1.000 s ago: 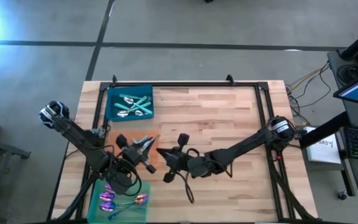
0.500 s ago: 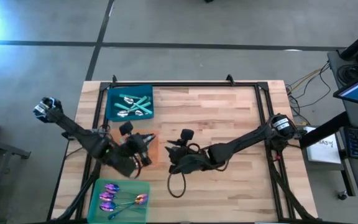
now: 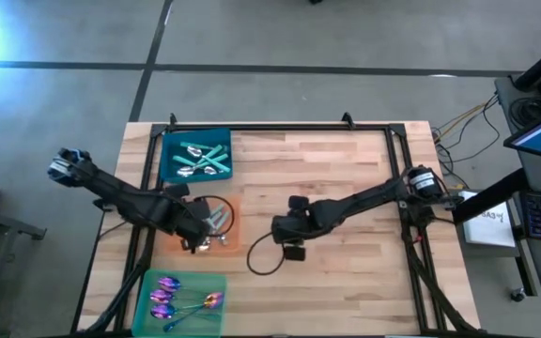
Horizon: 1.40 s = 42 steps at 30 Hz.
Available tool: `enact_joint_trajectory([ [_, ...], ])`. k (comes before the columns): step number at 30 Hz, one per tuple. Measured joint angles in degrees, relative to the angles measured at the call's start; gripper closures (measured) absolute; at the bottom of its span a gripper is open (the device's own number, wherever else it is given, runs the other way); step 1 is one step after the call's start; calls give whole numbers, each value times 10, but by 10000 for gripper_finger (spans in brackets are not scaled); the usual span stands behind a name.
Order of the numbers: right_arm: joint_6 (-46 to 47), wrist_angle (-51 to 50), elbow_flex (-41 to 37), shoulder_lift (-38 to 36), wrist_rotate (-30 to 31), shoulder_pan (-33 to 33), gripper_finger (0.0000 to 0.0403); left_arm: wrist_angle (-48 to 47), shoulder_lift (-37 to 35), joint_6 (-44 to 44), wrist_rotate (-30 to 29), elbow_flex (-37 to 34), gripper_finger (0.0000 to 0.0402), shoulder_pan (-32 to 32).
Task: Sort silverware by color (type)
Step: Put the blue spoon into the orange bin, then return to Home Position
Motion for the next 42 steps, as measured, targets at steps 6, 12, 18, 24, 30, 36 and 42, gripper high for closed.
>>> enact_joint_trajectory([
  [6, 12, -156, 0, 0, 0, -4, 290, -43, 9, -28, 70, -21, 389, 0],
  [12, 15, -232, -19, -39, 1, -5, 291, -38, 10, -29, 44, -48, 344, 0],
  [18, 44, -176, -117, -148, 15, -21, 289, -24, 11, -35, 17, -52, 273, 0],
  [24, 83, -61, -273, -289, 62, -29, 294, 25, 7, -57, -59, -52, 232, -14],
  [30, 120, 52, -427, -428, 81, -29, 306, 45, -23, -142, -258, -53, 227, -82],
  [36, 120, 166, -543, -530, 123, -29, 312, 18, -83, -252, -406, -71, 226, -134],
  [42, 119, 257, -638, -592, 142, -29, 307, 39, -163, -357, -439, -165, 226, -137],
])
